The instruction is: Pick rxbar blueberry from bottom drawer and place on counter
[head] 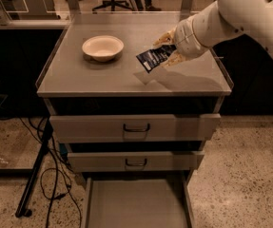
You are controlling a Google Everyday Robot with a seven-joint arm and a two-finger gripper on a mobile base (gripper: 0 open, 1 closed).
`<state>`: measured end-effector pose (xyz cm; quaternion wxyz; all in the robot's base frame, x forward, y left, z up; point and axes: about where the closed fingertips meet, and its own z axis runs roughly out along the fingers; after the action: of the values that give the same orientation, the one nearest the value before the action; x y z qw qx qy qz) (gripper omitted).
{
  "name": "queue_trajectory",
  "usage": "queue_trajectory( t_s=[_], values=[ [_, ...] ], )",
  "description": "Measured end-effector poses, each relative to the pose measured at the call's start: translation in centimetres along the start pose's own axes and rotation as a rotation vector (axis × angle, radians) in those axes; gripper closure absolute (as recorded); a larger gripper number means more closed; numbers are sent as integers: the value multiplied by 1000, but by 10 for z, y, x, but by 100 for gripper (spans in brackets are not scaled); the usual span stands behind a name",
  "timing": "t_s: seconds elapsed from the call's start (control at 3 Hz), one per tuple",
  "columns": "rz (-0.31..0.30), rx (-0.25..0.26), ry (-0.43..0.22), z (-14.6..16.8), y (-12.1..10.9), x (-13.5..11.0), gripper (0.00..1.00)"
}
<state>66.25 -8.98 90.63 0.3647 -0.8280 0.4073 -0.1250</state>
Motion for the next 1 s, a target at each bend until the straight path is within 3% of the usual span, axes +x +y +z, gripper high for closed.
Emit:
queue_trajectory(
  t_s=[0.33, 0.67, 1.0],
  values=[
    [35, 40, 9, 1, -10, 2, 100],
    [35, 40, 9, 1, -10, 2, 100],
    [31, 0, 5, 15, -6, 6, 100]
  ],
)
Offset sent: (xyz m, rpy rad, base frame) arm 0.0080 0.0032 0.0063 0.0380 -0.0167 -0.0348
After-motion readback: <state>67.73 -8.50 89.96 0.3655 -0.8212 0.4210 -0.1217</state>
